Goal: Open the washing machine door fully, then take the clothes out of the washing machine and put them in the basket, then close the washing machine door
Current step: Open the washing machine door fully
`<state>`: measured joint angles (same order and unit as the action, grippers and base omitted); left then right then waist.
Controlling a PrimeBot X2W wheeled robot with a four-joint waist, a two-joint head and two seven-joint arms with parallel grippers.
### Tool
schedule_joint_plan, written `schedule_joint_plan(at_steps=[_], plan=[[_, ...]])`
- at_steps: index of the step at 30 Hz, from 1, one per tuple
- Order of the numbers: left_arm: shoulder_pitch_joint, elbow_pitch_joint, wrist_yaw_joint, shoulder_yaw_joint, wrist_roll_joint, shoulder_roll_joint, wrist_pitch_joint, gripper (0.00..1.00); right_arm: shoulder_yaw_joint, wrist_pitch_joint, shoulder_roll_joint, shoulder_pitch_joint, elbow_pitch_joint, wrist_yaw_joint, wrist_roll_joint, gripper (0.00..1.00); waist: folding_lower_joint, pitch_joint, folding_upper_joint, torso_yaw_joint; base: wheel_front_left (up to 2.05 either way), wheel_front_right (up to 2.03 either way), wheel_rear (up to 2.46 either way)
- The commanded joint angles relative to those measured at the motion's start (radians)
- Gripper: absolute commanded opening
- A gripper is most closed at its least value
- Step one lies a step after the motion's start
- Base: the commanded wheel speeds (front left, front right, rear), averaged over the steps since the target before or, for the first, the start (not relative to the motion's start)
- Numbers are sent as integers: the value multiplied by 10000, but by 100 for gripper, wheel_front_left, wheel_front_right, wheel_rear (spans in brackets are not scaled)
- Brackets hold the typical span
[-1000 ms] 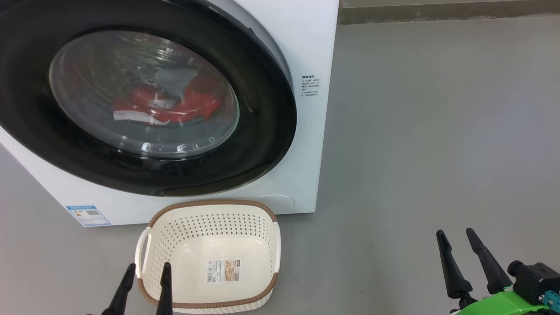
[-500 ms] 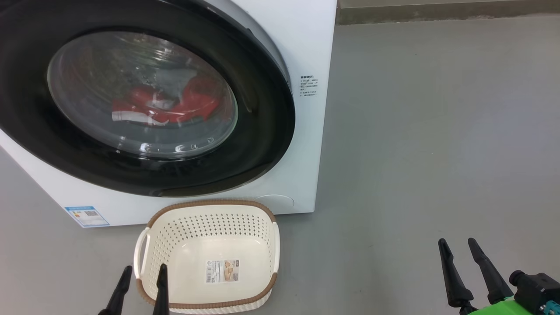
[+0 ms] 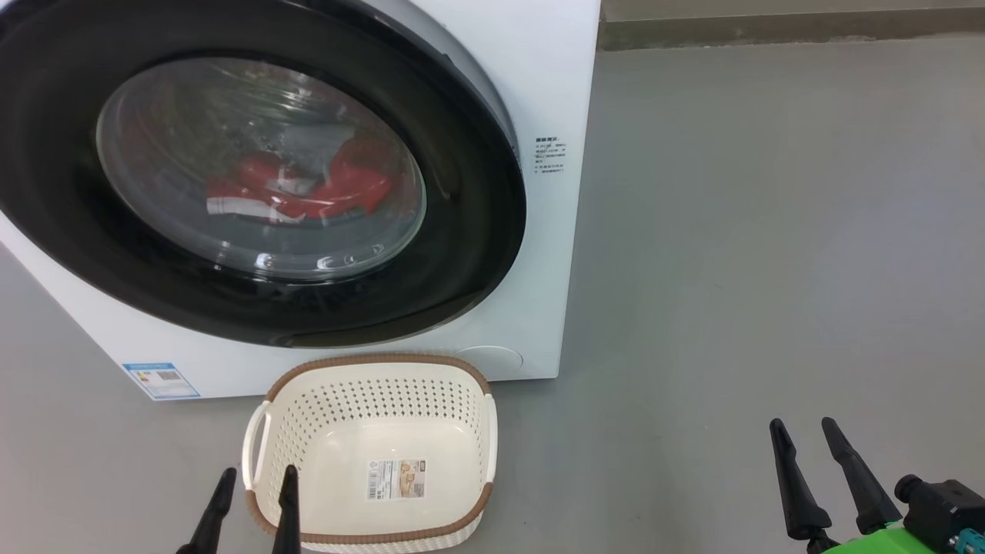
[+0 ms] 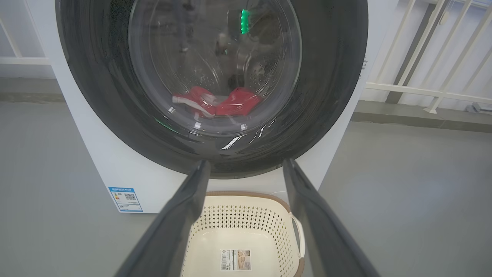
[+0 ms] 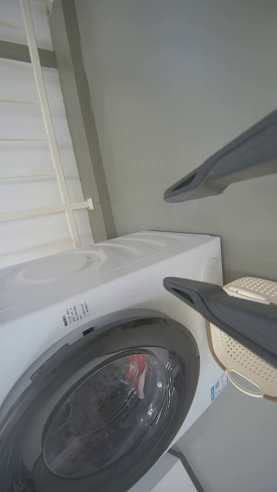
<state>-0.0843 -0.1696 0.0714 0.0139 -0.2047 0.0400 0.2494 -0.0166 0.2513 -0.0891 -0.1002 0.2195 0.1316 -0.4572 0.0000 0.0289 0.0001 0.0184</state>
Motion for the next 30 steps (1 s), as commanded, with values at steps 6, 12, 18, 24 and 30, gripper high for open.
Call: schedule_joint_plan(at_steps=[6, 12, 18, 24, 30], plan=[[80, 196, 61, 202, -66, 102, 124, 100, 494, 105, -54, 404, -449, -9, -603, 0, 0, 16, -1, 90, 0, 0, 0], [170, 191, 95, 31, -100, 102, 124, 100, 1023, 105, 50, 1367, -537, -9, -1886, 0, 0, 151, -1, 177, 0, 0, 0], [469, 207, 84, -219, -200, 102, 124, 100, 1619, 105, -20, 2770, -619, -9, -3588, 0, 0, 519, -1, 411, 0, 0, 0], [721, 167, 102, -491, -288, 102, 124, 100, 1994, 105, -414, 4034, -682, -9, -4638, 0, 0, 938, -1, 714, 0, 0, 0], [1128, 207, 75, -675, -398, 102, 124, 100, 2589, 105, -731, 5352, -549, -9, -5984, 0, 0, 1624, -1, 930, 0, 0, 0]])
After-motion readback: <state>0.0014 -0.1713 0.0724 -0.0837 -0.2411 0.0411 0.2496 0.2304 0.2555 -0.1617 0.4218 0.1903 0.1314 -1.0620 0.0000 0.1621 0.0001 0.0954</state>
